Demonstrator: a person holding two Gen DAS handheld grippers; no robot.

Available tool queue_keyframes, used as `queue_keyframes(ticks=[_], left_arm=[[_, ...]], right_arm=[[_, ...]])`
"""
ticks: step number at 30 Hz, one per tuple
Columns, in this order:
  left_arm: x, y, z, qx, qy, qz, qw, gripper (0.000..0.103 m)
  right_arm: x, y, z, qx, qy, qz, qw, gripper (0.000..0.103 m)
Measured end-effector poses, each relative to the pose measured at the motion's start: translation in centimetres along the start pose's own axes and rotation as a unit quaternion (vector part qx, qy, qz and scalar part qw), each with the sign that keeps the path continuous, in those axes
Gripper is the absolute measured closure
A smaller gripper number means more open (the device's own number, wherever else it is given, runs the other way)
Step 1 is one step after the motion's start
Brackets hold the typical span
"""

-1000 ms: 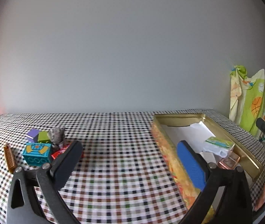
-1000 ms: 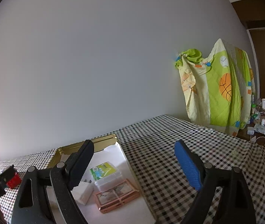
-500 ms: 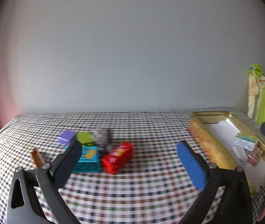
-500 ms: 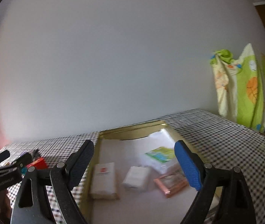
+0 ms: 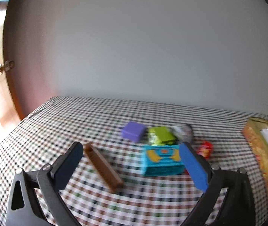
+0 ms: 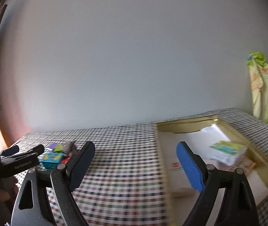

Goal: Organize rigid objects
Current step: 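Move both open tools away from the tray toward the remaining table items, then lower the left tool onto the brown comb while the right tool approaches the red block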

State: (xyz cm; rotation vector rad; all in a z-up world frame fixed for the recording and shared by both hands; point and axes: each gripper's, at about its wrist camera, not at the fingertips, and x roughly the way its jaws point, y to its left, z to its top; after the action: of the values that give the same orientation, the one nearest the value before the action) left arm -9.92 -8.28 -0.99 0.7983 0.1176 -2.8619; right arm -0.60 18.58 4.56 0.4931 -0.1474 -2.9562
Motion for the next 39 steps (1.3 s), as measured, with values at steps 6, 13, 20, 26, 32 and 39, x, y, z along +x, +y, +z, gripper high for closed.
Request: queue_keyframes(ticks=[6,13,20,26,32,39], left_arm=[[3.9,3.7,0.7,-0.045,0.063,0.034,0.9964,0.000],[7.7,6.3,0.9,-0.079,0.119,0.050,0.9884,0.000],[10.4,6.1,1.0,-0.067,0.159,0.037,0.9844,0.000],[11.5,6.5,0.5,-0.054,0.190,0.042,0.9793,0.001],[12.0,6.4,0.4,-0.030,0.199,0.038,0.9789,0.001],[10.5,6.5,0.3,-0.001,0.188,0.003,0.9821,0.016]], right_arm=[[2.6,2.7,0.1,0.007,0.034,0.017,0.999,0.013],[6.3,5.5,-0.7,0.019,0.102,0.035,0.994,0.013],[10.5,6.8,-1.3,0.052,0.174,0.037,0.983,0.013],[13.9,7.9,-2.2,0.077,0.226,0.047,0.970,0.013],[15.6,8.7,-2.5,0.064,0.256,0.052,0.963,0.013],[16.0,10.2,-2.6,-0.054,0.288,0.048,0.955,0.021]])
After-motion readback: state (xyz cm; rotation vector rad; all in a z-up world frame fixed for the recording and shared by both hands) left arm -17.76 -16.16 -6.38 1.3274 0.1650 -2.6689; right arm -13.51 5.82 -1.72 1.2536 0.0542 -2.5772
